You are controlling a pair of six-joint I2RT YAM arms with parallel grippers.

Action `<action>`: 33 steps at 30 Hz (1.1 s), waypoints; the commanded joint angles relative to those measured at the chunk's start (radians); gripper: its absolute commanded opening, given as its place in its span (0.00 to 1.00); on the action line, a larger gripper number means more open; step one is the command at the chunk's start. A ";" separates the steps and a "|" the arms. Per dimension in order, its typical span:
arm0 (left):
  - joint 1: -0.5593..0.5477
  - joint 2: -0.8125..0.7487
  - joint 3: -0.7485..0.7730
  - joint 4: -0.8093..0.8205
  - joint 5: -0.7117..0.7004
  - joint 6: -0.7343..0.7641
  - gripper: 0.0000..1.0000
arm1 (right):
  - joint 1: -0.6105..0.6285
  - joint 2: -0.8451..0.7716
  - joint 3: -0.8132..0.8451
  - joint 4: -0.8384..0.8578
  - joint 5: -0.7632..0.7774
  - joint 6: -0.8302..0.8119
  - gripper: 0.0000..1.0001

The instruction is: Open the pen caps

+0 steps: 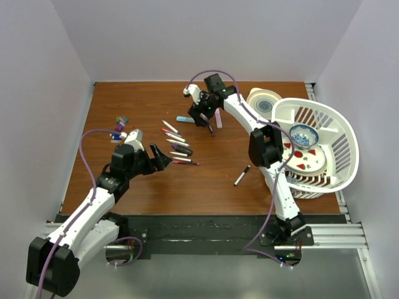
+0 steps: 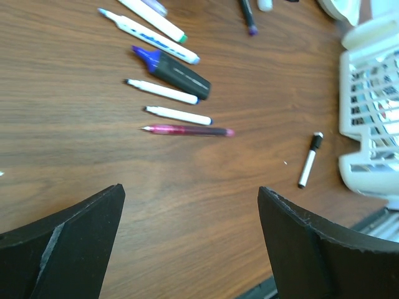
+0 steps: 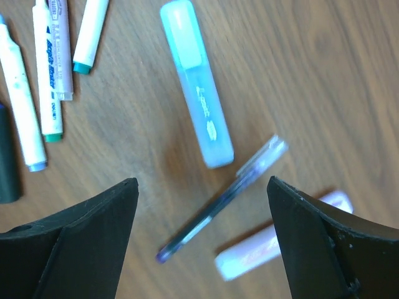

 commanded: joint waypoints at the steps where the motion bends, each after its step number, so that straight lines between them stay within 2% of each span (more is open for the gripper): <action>1: -0.002 -0.027 0.041 -0.003 -0.115 0.008 0.94 | -0.003 0.052 0.084 0.050 -0.079 -0.157 0.88; 6: -0.002 -0.045 0.038 0.006 -0.184 0.020 0.94 | -0.003 0.136 0.186 0.067 -0.112 -0.147 0.84; 14: -0.002 -0.014 0.113 -0.012 -0.204 0.057 0.94 | 0.000 0.181 0.215 0.101 -0.150 -0.112 0.78; 21: -0.002 -0.047 0.093 -0.018 -0.189 0.031 0.94 | 0.000 0.193 0.197 0.109 -0.153 -0.103 0.63; 31: -0.002 -0.085 0.107 -0.060 -0.183 0.025 0.94 | 0.000 0.203 0.170 0.092 -0.161 -0.092 0.49; 33: -0.002 -0.088 0.101 -0.058 -0.171 0.022 0.94 | -0.001 0.195 0.148 0.077 -0.158 -0.092 0.43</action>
